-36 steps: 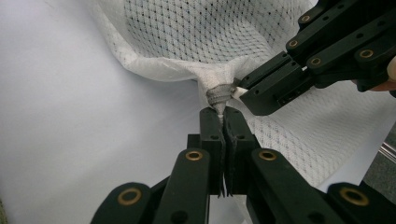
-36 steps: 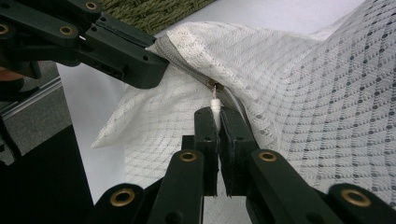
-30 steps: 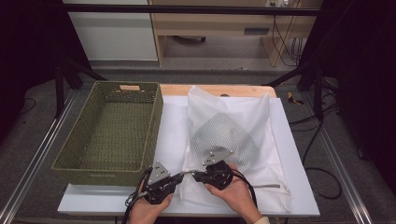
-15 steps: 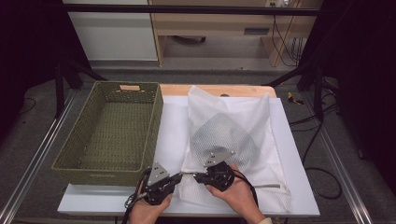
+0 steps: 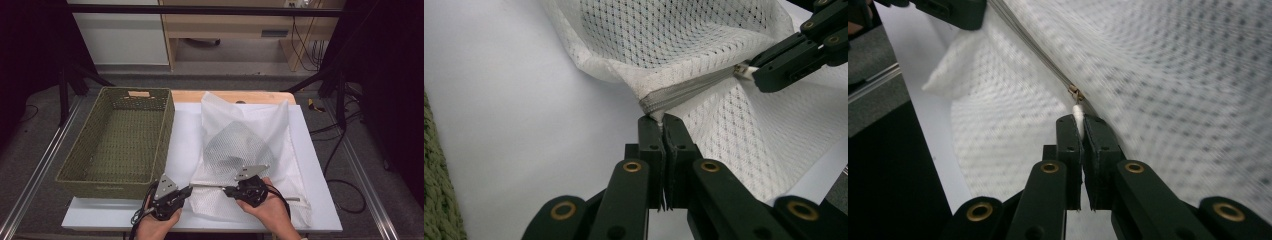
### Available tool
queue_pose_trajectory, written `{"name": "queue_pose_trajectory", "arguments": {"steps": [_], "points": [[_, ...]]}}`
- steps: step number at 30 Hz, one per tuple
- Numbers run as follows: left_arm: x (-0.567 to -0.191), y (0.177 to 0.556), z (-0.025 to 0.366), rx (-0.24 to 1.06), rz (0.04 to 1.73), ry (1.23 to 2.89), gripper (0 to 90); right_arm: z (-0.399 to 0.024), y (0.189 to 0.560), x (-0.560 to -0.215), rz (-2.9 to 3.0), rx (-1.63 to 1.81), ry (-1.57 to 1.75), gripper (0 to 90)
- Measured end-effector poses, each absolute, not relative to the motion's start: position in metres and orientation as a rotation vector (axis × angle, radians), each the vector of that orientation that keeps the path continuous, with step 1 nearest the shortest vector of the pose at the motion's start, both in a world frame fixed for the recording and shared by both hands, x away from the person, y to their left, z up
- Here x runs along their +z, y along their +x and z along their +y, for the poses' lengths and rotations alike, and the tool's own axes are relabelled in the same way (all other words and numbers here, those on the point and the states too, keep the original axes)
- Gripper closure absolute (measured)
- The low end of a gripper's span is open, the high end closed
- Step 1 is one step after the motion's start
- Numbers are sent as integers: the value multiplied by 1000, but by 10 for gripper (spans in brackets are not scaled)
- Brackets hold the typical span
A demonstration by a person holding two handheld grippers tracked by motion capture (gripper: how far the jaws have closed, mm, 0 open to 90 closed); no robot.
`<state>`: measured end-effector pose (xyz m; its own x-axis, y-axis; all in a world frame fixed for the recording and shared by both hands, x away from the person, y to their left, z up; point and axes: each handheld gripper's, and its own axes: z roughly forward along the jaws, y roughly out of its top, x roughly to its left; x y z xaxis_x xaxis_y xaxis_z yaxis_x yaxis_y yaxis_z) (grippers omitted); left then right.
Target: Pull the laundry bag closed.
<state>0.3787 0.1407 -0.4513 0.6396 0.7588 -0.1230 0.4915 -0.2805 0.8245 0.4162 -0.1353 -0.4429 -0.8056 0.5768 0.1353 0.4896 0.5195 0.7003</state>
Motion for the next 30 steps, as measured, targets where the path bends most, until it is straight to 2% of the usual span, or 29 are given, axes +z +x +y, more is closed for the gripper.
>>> {"name": "queue_pose_trajectory", "arguments": {"steps": [12, 30], "points": [[-458, 378, 139, 365, 989, 1930, 882, -166, 410, -441, 2575, 1222, 931, 867], [-469, 369, 126, 367, 959, 1936, 882, -179, 406, -446, 2537, 1232, 982, 866]]}}
